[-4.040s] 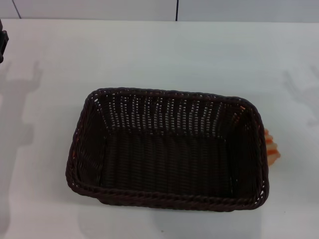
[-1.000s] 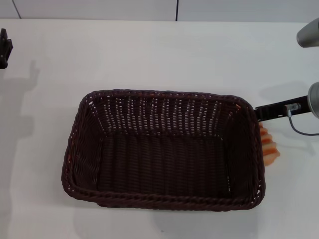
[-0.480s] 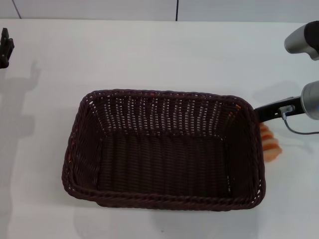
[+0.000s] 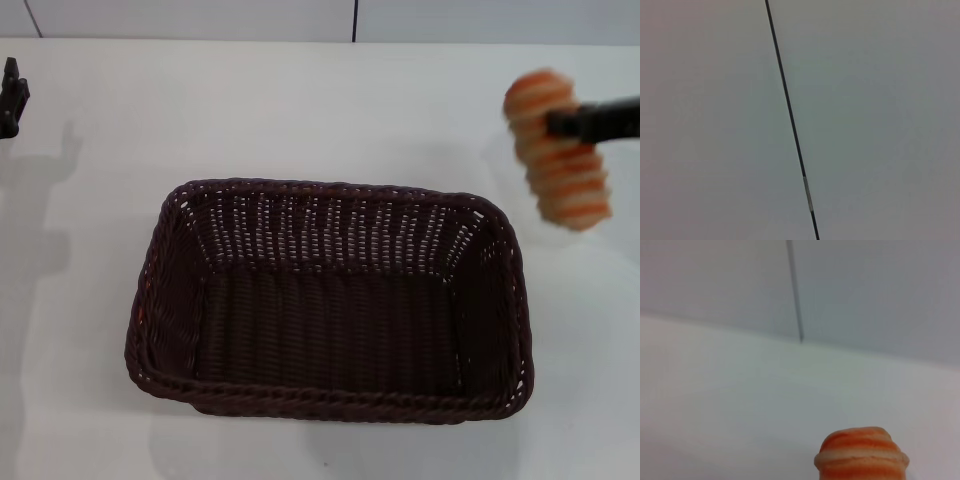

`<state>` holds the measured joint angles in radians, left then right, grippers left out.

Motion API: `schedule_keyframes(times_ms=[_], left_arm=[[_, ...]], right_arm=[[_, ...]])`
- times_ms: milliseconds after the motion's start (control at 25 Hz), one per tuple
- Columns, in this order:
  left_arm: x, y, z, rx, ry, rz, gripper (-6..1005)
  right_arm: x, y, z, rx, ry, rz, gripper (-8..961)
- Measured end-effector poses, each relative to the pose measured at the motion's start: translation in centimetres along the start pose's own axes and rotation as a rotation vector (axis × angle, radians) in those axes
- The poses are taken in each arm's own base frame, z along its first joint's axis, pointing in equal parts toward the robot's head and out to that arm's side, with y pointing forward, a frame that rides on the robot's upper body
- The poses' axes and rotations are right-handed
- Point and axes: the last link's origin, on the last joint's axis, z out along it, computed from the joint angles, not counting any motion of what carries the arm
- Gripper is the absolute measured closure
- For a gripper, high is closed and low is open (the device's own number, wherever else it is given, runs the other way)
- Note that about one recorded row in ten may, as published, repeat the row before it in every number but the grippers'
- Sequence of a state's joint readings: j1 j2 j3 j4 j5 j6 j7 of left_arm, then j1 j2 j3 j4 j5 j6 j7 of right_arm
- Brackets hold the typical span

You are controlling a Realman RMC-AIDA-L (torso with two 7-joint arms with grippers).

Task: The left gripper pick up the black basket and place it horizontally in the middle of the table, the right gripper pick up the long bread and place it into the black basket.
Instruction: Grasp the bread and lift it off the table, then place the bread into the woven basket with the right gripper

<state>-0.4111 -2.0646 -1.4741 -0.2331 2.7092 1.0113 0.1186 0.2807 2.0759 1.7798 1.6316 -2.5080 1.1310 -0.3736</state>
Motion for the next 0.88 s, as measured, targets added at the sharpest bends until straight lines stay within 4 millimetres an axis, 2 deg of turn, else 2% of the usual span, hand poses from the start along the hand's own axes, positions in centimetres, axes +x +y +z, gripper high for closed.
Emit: schedule_keyframes(times_ms=[40,120,160,200,240,280,320,360,400,440,480,560,760,880], left_arm=[[0.0,0.0,0.0,-0.001,-0.002,0.000,238],[0.0,0.0,0.0,-0.001,-0.002,0.000,238],[0.0,0.1,0.1,-0.003,-0.003,0.001,238],[0.0,0.1,0.1,-0.003,-0.003,0.001,238],[0.1,0.2,0.2,-0.005,-0.002,0.000,238],[0.1,0.2,0.2,-0.005,-0.002,0.000,238],[0.1,0.2,0.2,-0.005,-0.002,0.000,238],[0.2,0.4,0.4,-0.010,-0.003,-0.001,238],[0.2,0.4,0.4,-0.010,-0.003,-0.001,238],[0.2,0.5,0.5,-0.013,-0.004,-0.001,238],[0.2,0.5,0.5,-0.013,-0.004,-0.001,238],[0.3,0.5,0.7,-0.010,-0.006,-0.004,238],[0.2,0.3,0.5,-0.001,-0.007,-0.016,239],[0.1,0.2,0.4,0.002,-0.011,-0.016,239]], right_arm=[[-0.8,0.2,-1.1,0.007,-0.045,-0.010,591],[-1.2,0.6,-1.6,0.000,-0.069,-0.018,603],[-2.3,2.0,-2.3,-0.042,-0.114,-0.037,609],[-2.3,2.0,-2.3,-0.042,-0.114,-0.037,616],[-3.1,3.5,-2.6,-0.098,-0.147,-0.054,622],[-3.1,3.5,-2.6,-0.098,-0.147,-0.054,631],[-3.5,4.4,-2.7,-0.130,-0.159,-0.066,641],[-4.3,6.5,-2.6,-0.197,-0.173,-0.100,650],[-4.3,6.5,-2.6,-0.197,-0.173,-0.100,660],[-4.7,8.7,-2.3,-0.262,-0.169,-0.147,669],[-4.7,8.7,-2.3,-0.262,-0.169,-0.147,678],[-4.5,11.2,-1.7,-0.319,-0.140,-0.209,696],[-3.1,12.6,-0.8,-0.392,-0.046,-0.201,731],[-2.7,12.9,-1.0,-0.412,-0.021,-0.203,749]])
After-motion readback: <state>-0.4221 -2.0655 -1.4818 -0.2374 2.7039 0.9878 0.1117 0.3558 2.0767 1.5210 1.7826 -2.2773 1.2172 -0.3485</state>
